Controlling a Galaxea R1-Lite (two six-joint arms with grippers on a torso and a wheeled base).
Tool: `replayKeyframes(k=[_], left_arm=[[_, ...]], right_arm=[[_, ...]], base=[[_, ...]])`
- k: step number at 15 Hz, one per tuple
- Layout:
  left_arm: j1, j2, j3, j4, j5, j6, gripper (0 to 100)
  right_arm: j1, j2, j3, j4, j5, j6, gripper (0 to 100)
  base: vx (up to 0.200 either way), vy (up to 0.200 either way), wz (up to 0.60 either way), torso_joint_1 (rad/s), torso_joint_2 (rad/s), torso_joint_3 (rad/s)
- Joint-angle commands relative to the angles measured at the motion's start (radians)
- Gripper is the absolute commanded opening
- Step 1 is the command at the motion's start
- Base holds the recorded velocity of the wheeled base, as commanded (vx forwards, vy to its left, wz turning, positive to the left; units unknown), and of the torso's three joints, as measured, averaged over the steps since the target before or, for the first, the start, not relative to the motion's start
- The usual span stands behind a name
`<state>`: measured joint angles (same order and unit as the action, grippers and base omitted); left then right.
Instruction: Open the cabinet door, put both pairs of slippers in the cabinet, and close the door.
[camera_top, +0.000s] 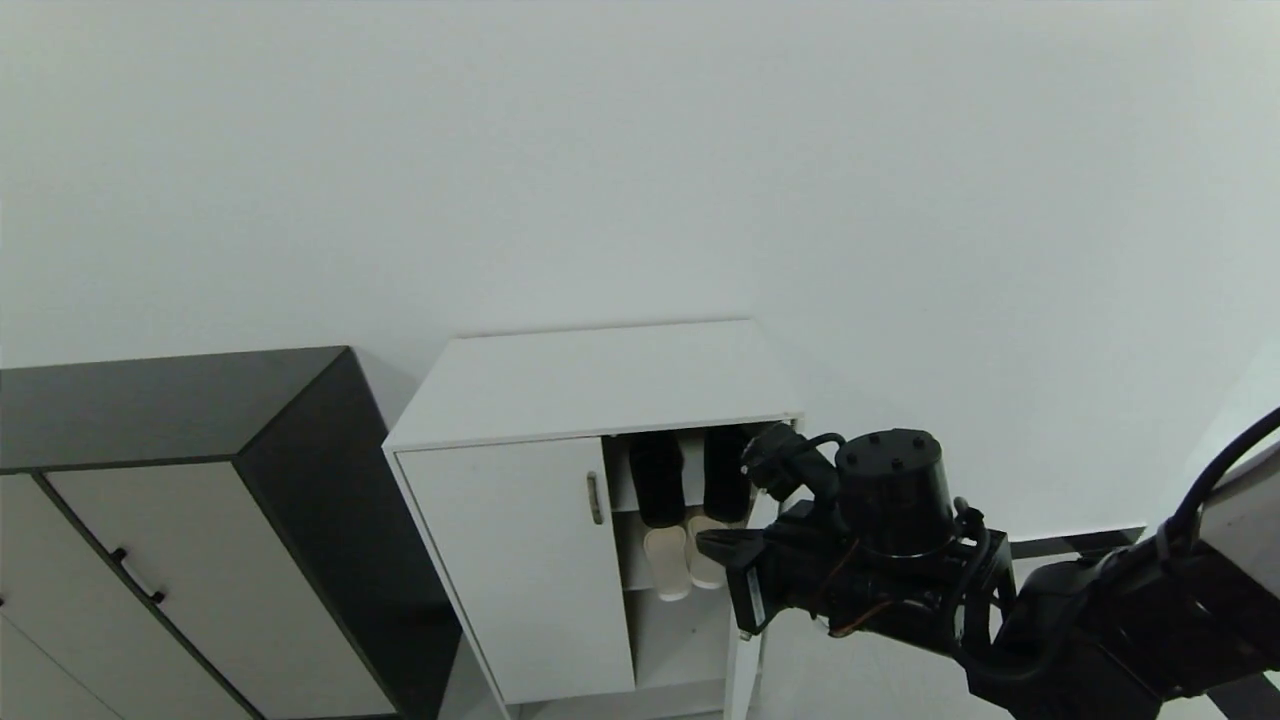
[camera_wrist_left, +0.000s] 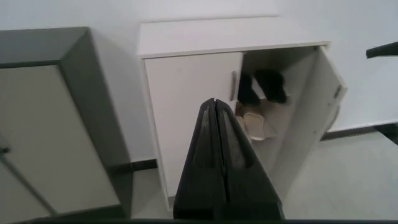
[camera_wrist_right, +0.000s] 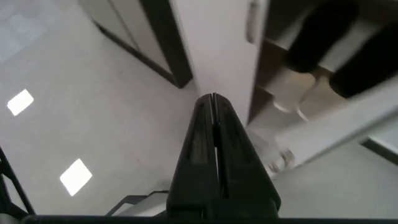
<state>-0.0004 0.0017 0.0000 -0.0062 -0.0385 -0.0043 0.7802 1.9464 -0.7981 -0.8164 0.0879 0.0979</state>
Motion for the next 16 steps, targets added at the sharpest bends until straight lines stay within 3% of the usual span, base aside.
replayKeyframes(k=[1,3,5,8,11,16], left_arm=[[0.0,0.0,0.0,0.0,0.0,0.0,0],[-0.001,0.0,0.0,0.0,0.0,0.0,0],[0.0,0.0,0.0,0.0,0.0,0.0,0],[-0.001,0.001,0.0,0.0,0.0,0.0,0],[-0.001,0.0,0.0,0.0,0.0,0.0,0],[0.0,0.0,0.0,0.0,0.0,0.0,0]], right_arm=[[-0.032,0.039,0.002,-0.024,-0.008,-0.02,0],[-0.045,0.066,0.01,-0.035,-0.071,-0.06,0],[-0.047,0.069,0.003,-0.02,-0.2,-0.109,0],[-0.076,0.045,-0.047,0.157,-0.313,-0.156,0],[-0.09,0.069,-0.093,0.301,-0.329,-0.156,0],[-0.096,0.209,-0.188,0.299,-0.324,-0.153,0]], base=[[0.0,0.0,0.0,0.0,0.0,0.0],[0.0,0.0,0.0,0.0,0.0,0.0],[0.0,0.0,0.0,0.0,0.0,0.0],[0.0,0.0,0.0,0.0,0.0,0.0],[0.0,0.0,0.0,0.0,0.0,0.0],[0.0,0.0,0.0,0.0,0.0,0.0]])
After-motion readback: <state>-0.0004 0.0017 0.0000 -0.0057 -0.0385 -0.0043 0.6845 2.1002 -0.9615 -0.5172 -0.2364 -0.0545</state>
